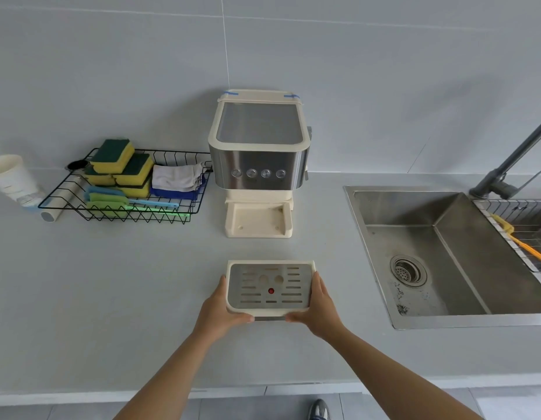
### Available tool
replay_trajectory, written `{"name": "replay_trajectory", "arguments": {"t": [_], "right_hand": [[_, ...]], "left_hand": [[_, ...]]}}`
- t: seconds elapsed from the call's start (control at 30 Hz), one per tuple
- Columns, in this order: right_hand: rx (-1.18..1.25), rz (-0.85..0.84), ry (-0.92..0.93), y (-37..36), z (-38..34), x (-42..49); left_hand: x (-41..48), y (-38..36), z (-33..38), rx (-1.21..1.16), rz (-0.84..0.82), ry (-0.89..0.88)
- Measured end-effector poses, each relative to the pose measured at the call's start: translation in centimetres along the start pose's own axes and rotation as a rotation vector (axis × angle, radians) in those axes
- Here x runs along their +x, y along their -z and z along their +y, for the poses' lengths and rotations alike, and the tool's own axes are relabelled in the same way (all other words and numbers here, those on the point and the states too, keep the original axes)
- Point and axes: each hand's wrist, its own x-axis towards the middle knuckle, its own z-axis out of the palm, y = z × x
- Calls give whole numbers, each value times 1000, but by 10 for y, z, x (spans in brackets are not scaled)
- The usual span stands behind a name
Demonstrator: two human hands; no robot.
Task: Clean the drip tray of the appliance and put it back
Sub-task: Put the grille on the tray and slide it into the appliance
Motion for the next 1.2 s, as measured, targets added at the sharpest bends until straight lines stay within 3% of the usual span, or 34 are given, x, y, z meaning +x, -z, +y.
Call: {"name": "replay_trajectory", "arguments": {"t": [0.63,1.2], "right_hand": [[-3,-23,131,18,-37,107],[-35,-21,88,5,-33,148]], "left_hand": [[88,37,39,0,60,67],[135,41,22,39,17,103]]}}
